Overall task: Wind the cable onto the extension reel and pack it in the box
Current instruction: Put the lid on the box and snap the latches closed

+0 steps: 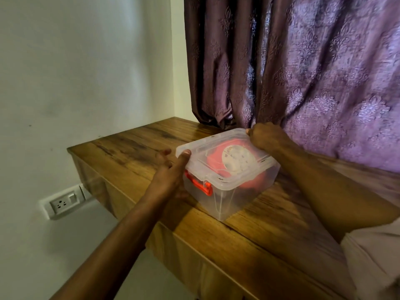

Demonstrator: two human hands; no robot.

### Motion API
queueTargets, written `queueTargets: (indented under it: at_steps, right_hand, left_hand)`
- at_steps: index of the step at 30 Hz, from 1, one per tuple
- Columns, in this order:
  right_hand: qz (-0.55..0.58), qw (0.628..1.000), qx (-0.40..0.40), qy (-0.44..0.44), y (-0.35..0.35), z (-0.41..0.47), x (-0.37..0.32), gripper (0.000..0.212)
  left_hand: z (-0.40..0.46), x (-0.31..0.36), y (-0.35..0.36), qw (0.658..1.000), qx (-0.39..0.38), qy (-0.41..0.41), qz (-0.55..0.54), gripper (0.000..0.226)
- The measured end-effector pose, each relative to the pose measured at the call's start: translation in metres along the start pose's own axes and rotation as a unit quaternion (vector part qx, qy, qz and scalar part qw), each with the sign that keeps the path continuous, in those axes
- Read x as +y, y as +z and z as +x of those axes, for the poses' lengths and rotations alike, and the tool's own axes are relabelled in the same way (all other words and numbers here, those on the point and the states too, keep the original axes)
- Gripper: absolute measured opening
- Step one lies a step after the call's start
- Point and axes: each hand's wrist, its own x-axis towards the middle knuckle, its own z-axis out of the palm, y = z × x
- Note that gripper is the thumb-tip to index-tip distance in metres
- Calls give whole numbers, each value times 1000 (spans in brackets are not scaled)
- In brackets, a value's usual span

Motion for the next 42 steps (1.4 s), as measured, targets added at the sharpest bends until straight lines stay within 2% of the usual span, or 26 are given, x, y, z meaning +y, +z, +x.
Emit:
queueTargets:
  at_steps: [4,8,11,13,15,17,19,21,22,25,26,27,28,33,39,42]
  right_hand:
    - [1,1000,3,3,0,-1,0,46]
    - [-2,1000,1,10,-1,-1,-1,44]
    - [-5,1000,-4,4,-1,-1,-1,44]
    - [-4,1000,-5,0,-2,-1,-1,44]
    - [0,1000,-11,-3,-2,-1,-1,43]
    - [-1,1000,-17,-5,-1,-1,-1,44]
    - [-5,1000,-15,-6,0,0,0,44]
    - [-10,1000,-8,-8,1,1,1,44]
    - [-11,1000,-6,-8,2,2,1,44]
    - [-14,1000,-4,-4,2,3,0,43]
    - [-13,1000,-5,-2,2,3,0,43]
    - [-12,1000,-4,-1,2,4,0,43]
    - [-11,1000,-4,-1,2,4,0,42]
    - [4,1000,-7,1,5,5,0,43]
    - [22,1000,-11,-1,7,7,1,45]
    - [26,1000,-12,2,6,8,1,46]
  left_hand:
    - [4,12,-11,987,-78,-137,-41,70]
    - [7,16,-12,978,-109,-162,-78,66]
    - [3,13,-9,978,-87,-147,-121,54]
    - [1,15,-9,987,-50,-100,-120,41]
    - [-1,18,-10,997,-26,-38,-60,36]
    - [-5,19,-9,1000,6,12,24,46]
    - [-14,8,-8,980,49,122,148,59]
    - [-21,-7,-8,916,73,282,277,59]
    - [-21,-13,-9,883,79,335,320,57]
    - [-5,-21,-15,776,137,423,448,58]
    - [2,-20,-15,743,165,457,461,57]
    - [8,-18,-13,724,180,488,453,54]
    - [13,-15,-10,719,175,514,433,50]
    - [31,-2,12,736,47,591,326,44]
    - [40,3,10,721,13,617,316,21]
    - [41,7,14,728,0,609,316,26]
